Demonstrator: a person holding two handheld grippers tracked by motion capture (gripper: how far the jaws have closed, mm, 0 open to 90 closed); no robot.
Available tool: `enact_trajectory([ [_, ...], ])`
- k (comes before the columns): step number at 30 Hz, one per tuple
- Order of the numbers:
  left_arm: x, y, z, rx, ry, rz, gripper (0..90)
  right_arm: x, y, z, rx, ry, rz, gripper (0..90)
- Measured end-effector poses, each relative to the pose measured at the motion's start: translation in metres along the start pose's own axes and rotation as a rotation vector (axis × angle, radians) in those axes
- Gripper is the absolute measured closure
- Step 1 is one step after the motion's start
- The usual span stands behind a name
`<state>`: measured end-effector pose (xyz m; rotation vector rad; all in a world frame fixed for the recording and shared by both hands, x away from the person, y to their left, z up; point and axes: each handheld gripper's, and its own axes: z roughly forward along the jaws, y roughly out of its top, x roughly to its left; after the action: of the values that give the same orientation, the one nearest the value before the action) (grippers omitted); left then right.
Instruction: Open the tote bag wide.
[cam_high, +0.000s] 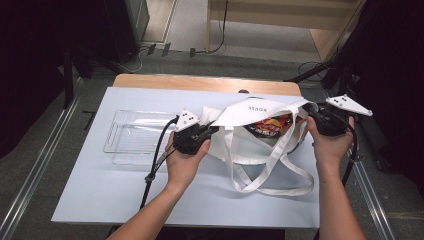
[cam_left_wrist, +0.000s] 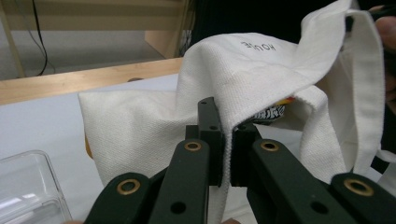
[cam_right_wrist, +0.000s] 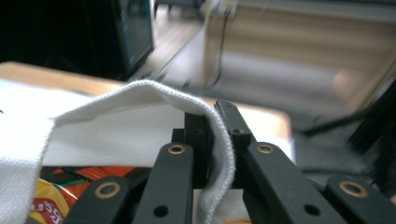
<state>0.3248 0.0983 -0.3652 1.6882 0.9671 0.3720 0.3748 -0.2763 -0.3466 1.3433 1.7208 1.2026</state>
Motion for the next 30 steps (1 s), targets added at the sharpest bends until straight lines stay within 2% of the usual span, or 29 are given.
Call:
enact_trajectory([
  [4, -0.004, -0.001, 0.003, 0.009, -0.009, 0.008, 87.0, -0.009, -0.014, 0.020, 0.099, 0.014, 0.050, 83.4],
  [6, -0.004, -0.001, 0.004, 0.008, -0.011, 0.000, 87.1, -0.011, -0.021, 0.023, 0.106, 0.021, 0.084, 83.0],
  [8, -0.002, 0.000, 0.003, 0.003, -0.012, -0.011, 88.7, -0.012, -0.023, 0.020, 0.073, 0.024, 0.103, 75.4],
  [11, 0.002, 0.002, 0.001, -0.003, -0.019, -0.035, 89.2, -0.012, -0.023, 0.008, 0.010, 0.017, 0.114, 53.3],
  [13, 0.003, 0.002, 0.000, -0.008, -0.022, -0.043, 89.3, -0.011, -0.026, -0.003, -0.019, 0.026, 0.117, 47.7],
  [17, 0.003, 0.002, 0.000, -0.014, -0.027, -0.054, 89.4, -0.007, -0.033, -0.029, -0.061, 0.006, 0.067, 36.7],
  [20, 0.001, 0.002, 0.001, -0.021, -0.019, -0.055, 89.5, -0.002, -0.035, -0.051, -0.091, 0.026, 0.040, 31.7],
  [21, 0.001, 0.002, 0.001, -0.024, -0.019, -0.057, 89.5, 0.000, -0.036, -0.058, -0.099, 0.034, 0.045, 31.0],
  [23, 0.000, 0.002, 0.001, -0.027, -0.016, -0.056, 89.5, 0.002, -0.037, -0.066, -0.103, 0.044, 0.036, 32.9],
  [25, 0.000, 0.003, 0.002, -0.027, -0.014, -0.055, 89.5, 0.001, -0.039, -0.066, -0.081, -0.007, 0.029, 39.8],
  [27, -0.001, 0.004, 0.001, -0.030, -0.013, -0.050, 89.4, -0.003, -0.042, -0.062, -0.055, -0.061, 0.039, 58.8],
  [28, -0.002, 0.005, 0.000, -0.029, -0.012, -0.047, 89.4, -0.006, -0.043, -0.060, -0.060, -0.048, 0.051, 64.4],
  [29, -0.003, 0.005, -0.001, -0.030, -0.017, -0.038, 89.4, -0.008, -0.043, -0.059, -0.064, -0.015, 0.063, 75.0],
  [30, -0.004, 0.006, -0.001, -0.028, -0.019, -0.025, 89.4, -0.008, -0.043, -0.058, -0.069, 0.003, 0.055, 83.8],
])
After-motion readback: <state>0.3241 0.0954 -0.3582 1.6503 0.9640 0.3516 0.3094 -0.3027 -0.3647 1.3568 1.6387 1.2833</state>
